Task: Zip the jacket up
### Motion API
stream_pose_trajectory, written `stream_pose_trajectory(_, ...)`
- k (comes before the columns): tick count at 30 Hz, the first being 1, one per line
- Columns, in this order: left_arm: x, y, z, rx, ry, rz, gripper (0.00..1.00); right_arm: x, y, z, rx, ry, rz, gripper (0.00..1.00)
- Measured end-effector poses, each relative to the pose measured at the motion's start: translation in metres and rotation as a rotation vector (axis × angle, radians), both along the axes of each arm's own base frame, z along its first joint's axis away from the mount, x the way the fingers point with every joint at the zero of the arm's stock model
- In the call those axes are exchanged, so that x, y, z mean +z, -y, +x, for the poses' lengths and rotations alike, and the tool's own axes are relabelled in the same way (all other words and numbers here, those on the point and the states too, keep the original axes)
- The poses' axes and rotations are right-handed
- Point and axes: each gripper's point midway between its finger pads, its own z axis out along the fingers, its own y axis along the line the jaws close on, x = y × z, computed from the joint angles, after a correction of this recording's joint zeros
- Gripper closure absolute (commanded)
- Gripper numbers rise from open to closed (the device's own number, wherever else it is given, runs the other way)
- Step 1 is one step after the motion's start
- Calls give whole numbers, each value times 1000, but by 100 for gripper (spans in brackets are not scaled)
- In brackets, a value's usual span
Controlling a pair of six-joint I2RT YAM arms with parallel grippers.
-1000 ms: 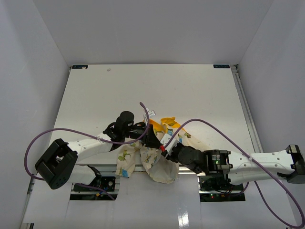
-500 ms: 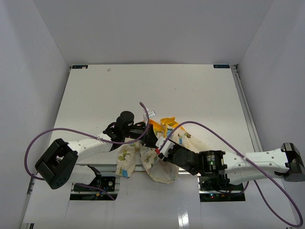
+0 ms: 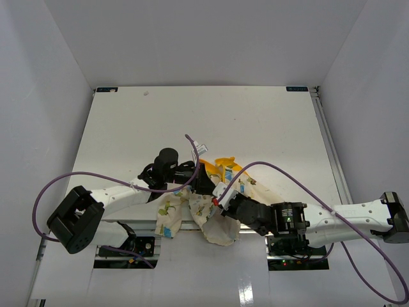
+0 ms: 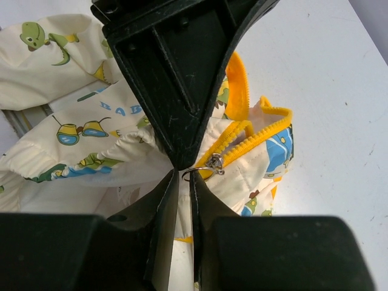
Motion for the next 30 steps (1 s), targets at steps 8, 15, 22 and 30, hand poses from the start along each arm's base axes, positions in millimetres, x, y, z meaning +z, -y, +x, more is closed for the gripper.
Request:
stream_pose_trajectory(8,-5,-3,-8,-30,-32,21,100,5,10,13,-88,41,2,87)
stream_pose_trajectory(15,-6,-3,-8,-30,-36,25,100,3,11,15,-107,36,4,92)
stream_pose_trajectory(22,-6,-3,-8,-30,-36,25,100,4,10,14,-99,35,6,92)
stream_pose_trajectory(30,-5,-3,-7,-28,-33,23,100,11,3,19,-98,90,3,92)
